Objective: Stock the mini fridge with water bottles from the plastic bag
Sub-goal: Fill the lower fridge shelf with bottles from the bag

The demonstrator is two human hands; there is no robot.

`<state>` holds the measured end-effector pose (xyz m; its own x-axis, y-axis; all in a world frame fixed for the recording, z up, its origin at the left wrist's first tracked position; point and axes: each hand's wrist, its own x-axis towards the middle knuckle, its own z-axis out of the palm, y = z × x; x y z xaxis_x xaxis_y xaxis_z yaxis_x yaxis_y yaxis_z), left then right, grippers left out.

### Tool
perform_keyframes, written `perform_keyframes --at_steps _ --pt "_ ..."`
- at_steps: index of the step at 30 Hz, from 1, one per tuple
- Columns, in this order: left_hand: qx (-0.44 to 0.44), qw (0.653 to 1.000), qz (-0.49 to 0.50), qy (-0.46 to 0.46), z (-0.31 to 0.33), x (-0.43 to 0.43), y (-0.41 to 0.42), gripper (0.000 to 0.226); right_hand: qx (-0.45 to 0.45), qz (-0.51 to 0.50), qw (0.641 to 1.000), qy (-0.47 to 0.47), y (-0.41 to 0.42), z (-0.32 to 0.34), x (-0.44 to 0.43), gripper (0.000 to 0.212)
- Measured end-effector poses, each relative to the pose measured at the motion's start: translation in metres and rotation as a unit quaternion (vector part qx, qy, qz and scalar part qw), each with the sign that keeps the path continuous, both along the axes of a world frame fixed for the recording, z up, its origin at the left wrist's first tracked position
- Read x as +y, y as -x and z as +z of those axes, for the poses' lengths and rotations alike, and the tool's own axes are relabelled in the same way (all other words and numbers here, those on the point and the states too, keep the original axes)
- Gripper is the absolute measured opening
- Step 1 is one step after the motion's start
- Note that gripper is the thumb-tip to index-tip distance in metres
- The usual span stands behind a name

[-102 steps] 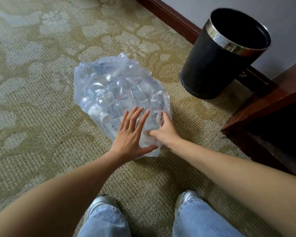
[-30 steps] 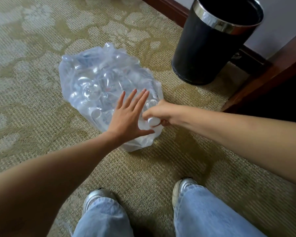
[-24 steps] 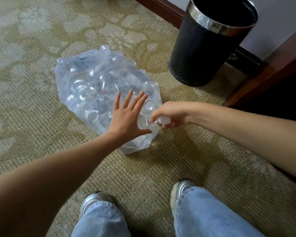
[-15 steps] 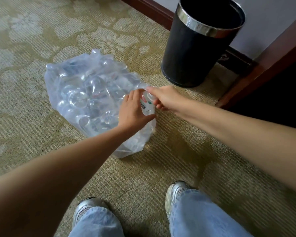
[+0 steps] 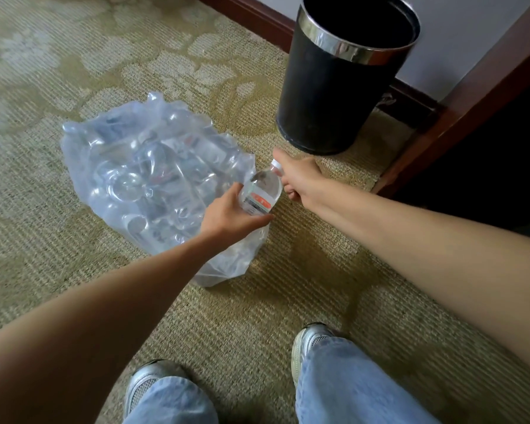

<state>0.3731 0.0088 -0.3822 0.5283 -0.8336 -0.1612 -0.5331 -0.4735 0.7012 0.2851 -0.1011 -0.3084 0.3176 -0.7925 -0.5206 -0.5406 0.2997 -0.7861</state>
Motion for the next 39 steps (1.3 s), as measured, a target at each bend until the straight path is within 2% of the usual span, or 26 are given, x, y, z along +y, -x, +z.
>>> perform_keyframes --at_steps 4,8,11,14,16,18,19,20,22,23,24,26,27,29,30,32,35,37,39 --pt "0.04 0.998 -0.009 -0.057 0.003 -0.005 -0.004 0.053 -0.007 -0.017 0.998 -0.067 0.003 -0.004 -0.002 0.032" --pt "0.224 0.97 -0.018 -0.092 0.006 -0.001 -0.013 0.038 -0.009 0.004 0.995 -0.099 0.014 -0.012 0.0 0.032" --pt "0.302 0.949 -0.003 -0.092 0.011 -0.001 -0.018 0.031 0.001 0.025 0.992 -0.122 0.02 -0.019 0.005 0.031" --pt "0.359 0.93 0.025 -0.08 0.025 -0.003 -0.019 0.045 -0.015 -0.004 0.986 -0.168 0.022 -0.021 0.008 0.032" --pt "0.363 0.928 0.048 -0.074 0.034 -0.004 -0.017 0.058 -0.04 -0.034 0.978 -0.203 0.021 -0.022 0.008 0.032" --pt "0.368 0.924 0.106 -0.015 0.05 -0.009 -0.015 0.051 -0.059 -0.04 0.973 -0.221 0.019 -0.021 0.008 0.031" --pt "0.399 0.903 0.154 0.034 0.06 -0.014 -0.016 0.046 -0.075 -0.041 0.97 -0.229 0.018 -0.021 0.008 0.032" --pt "0.459 0.861 0.205 0.079 0.072 -0.022 -0.019 0.047 -0.099 -0.04 0.965 -0.24 0.017 -0.02 0.008 0.033" --pt "0.606 0.726 0.288 0.149 0.098 -0.037 -0.028 0.055 -0.159 -0.039 0.951 -0.262 0.013 -0.016 0.008 0.037" --pt "0.643 0.688 0.29 0.169 0.108 -0.042 -0.034 0.055 -0.183 -0.04 0.945 -0.267 0.011 -0.012 0.009 0.04" --pt "0.649 0.698 0.251 0.169 0.115 -0.044 -0.038 0.054 -0.201 -0.043 0.94 -0.272 0.009 -0.009 0.009 0.043" --pt "0.627 0.751 0.149 0.141 0.115 -0.044 -0.037 0.056 -0.232 -0.048 0.929 -0.283 0.002 0.001 0.012 0.046" --pt "0.622 0.766 0.121 0.109 0.112 -0.041 -0.032 0.06 -0.253 -0.049 0.923 -0.287 0.0 0.006 0.014 0.047" --pt "0.617 0.775 0.12 0.064 0.108 -0.035 -0.018 0.066 -0.304 -0.052 0.903 -0.3 -0.002 0.017 0.02 0.046" --pt "0.595 0.79 0.134 0.062 0.105 -0.034 -0.012 0.067 -0.323 -0.054 0.893 -0.309 -0.001 0.021 0.025 0.047" --pt "0.515 0.843 0.142 0.062 0.108 -0.035 -0.001 0.058 -0.339 -0.061 0.881 -0.324 0.004 0.027 0.038 0.049" --pt "0.454 0.882 0.121 0.045 0.12 -0.036 0.011 0.055 -0.375 -0.095 0.853 -0.351 0.02 0.037 0.051 0.057" --pt "0.401 0.911 0.097 0.012 0.132 -0.033 0.019 0.064 -0.38 -0.124 0.842 -0.362 0.033 0.045 0.055 0.069" --pt "0.345 0.93 0.123 -0.015 0.149 -0.027 0.03 0.098 -0.381 -0.145 0.836 -0.368 0.045 0.058 0.057 0.073"
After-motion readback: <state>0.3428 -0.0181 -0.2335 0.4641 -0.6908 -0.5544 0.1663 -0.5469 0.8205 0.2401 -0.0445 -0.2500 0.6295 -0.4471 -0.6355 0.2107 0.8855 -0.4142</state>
